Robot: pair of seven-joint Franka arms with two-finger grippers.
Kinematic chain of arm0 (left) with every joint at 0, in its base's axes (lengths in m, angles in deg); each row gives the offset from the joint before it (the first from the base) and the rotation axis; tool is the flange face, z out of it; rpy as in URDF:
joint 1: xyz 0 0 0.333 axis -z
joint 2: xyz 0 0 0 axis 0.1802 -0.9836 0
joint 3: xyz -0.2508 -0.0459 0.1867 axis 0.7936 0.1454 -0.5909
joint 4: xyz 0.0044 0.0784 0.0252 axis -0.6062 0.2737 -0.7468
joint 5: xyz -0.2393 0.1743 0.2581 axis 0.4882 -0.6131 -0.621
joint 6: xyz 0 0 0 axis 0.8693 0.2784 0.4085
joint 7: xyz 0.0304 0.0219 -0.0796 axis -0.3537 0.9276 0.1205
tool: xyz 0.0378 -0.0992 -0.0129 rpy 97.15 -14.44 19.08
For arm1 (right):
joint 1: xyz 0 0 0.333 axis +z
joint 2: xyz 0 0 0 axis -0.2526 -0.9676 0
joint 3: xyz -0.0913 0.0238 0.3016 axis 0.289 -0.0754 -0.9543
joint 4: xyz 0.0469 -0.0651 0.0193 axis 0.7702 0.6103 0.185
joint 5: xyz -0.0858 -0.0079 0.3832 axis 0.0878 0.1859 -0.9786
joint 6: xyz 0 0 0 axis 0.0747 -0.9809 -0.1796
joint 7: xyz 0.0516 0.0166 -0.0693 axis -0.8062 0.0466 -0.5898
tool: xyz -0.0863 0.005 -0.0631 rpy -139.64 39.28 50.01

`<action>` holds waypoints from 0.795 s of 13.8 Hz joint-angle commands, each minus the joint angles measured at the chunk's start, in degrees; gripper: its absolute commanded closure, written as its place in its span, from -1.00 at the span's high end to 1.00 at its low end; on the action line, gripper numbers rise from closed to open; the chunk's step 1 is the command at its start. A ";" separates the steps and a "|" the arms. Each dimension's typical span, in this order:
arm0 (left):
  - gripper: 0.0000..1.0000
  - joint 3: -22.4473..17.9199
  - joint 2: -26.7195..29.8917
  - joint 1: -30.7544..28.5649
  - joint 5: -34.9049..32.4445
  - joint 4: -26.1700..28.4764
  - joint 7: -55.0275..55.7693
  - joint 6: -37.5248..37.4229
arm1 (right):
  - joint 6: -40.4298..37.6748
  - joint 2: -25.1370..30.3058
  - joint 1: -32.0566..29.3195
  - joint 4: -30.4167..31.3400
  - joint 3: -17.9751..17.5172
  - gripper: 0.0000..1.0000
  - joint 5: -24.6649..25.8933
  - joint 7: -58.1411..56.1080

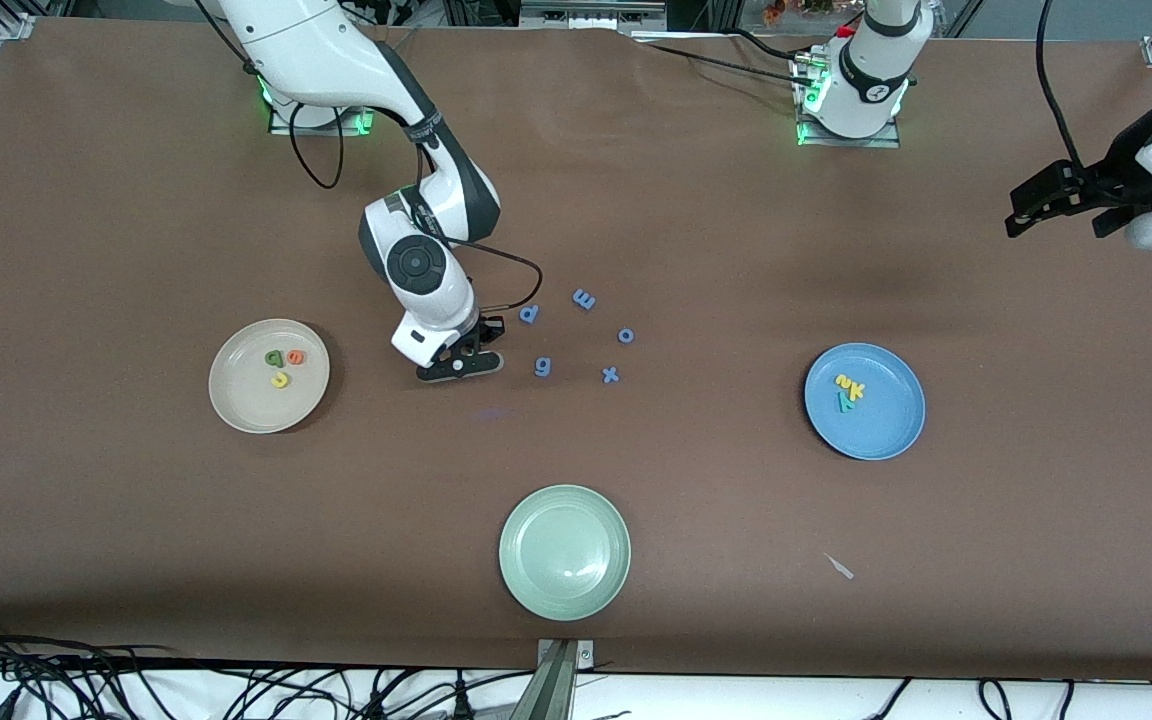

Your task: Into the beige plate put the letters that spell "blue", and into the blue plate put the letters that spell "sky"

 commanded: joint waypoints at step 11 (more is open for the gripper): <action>1.00 0.22 -0.84 -0.08 -1.25 -2.03 -0.50 -1.45 | -17.82 2.84 -0.74 -0.21 23.74 -1.00 0.15 -22.74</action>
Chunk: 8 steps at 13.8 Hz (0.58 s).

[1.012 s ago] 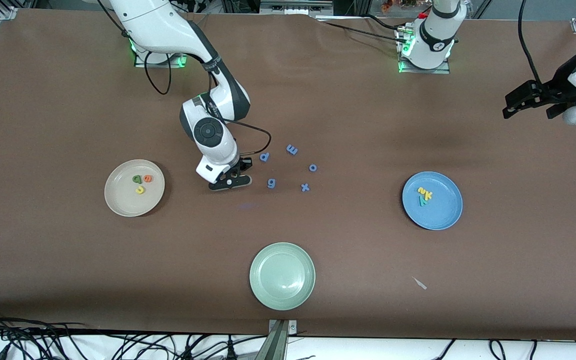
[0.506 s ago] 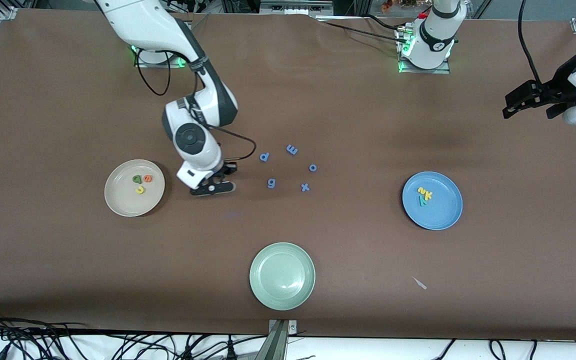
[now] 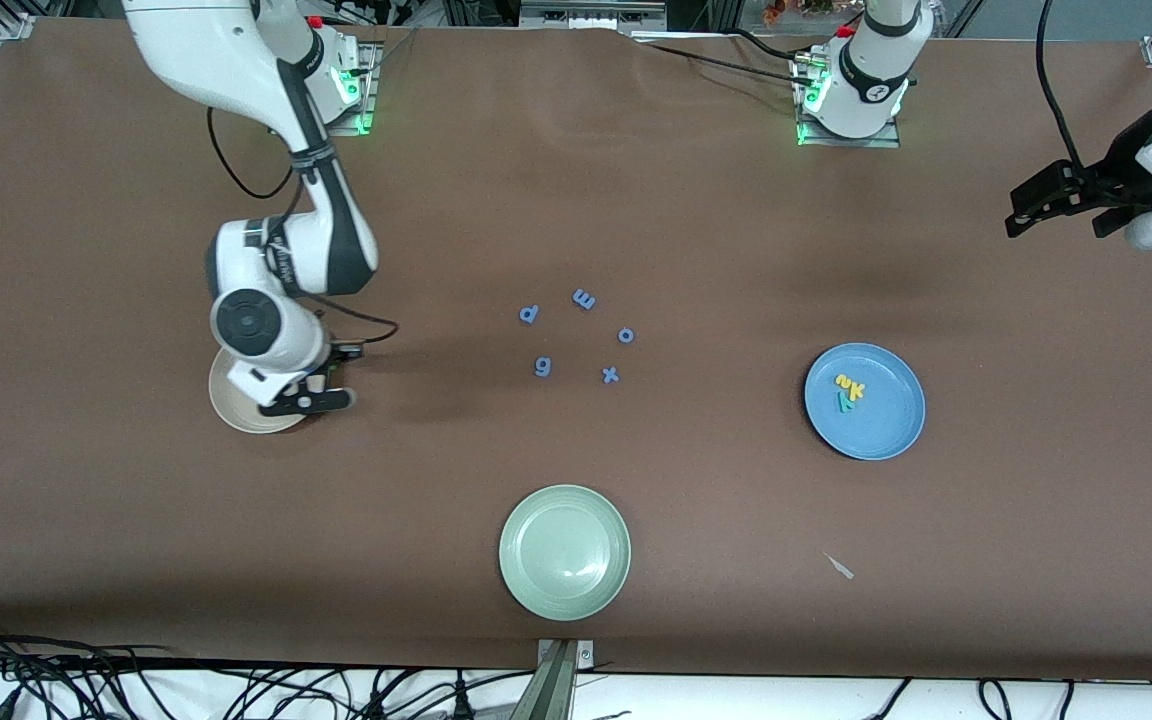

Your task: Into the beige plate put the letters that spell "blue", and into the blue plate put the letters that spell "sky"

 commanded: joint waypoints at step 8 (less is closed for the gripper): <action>1.00 0.21 -0.84 -0.08 -1.25 -2.01 -0.50 -1.44 | -3.03 -2.98 -3.28 -4.52 3.33 1.00 -0.12 -3.90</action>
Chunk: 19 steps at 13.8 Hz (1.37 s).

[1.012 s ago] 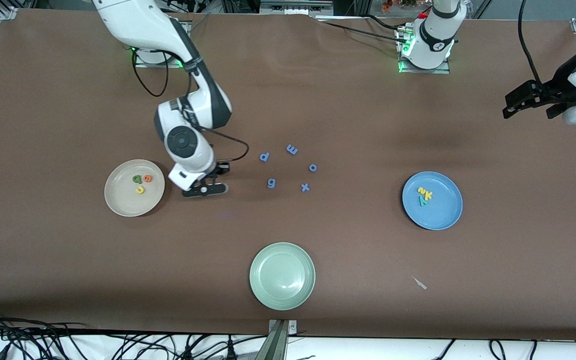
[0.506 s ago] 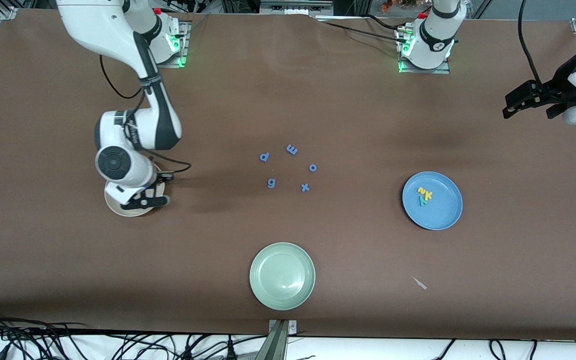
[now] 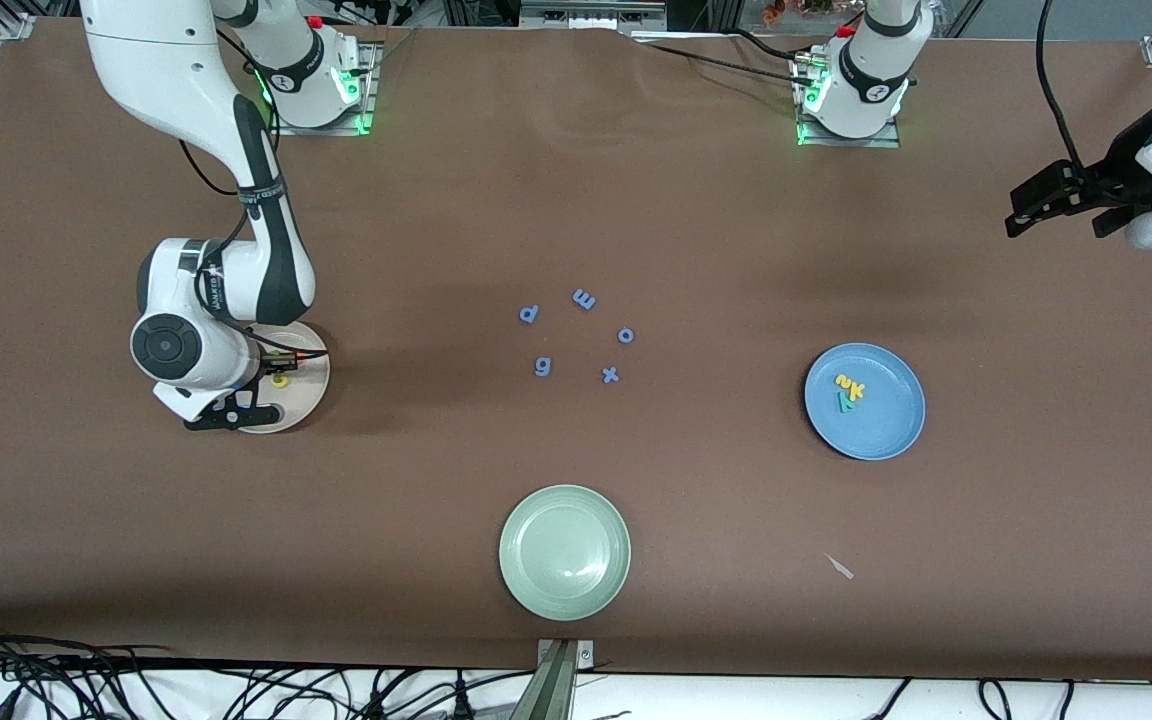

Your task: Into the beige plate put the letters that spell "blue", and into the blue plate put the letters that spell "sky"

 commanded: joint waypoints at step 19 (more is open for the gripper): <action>1.00 0.12 -0.84 -0.08 -1.25 -2.01 -0.41 -4.16 | -37.49 19.02 -13.31 -21.06 -20.55 1.00 5.80 8.28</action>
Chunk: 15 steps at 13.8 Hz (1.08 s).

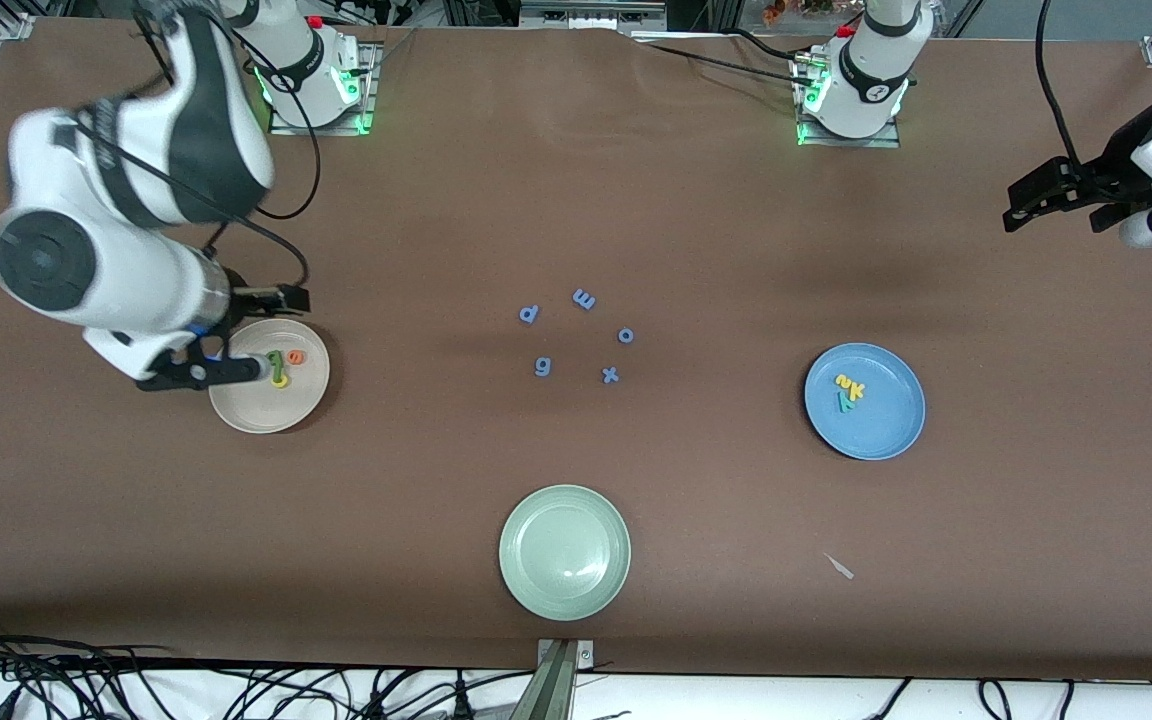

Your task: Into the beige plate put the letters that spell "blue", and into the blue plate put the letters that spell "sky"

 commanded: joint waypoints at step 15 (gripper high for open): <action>1.00 -0.09 -0.75 -0.08 -1.25 -1.97 -0.42 -3.84 | -0.51 19.77 -26.61 11.28 -19.48 1.00 4.53 0.27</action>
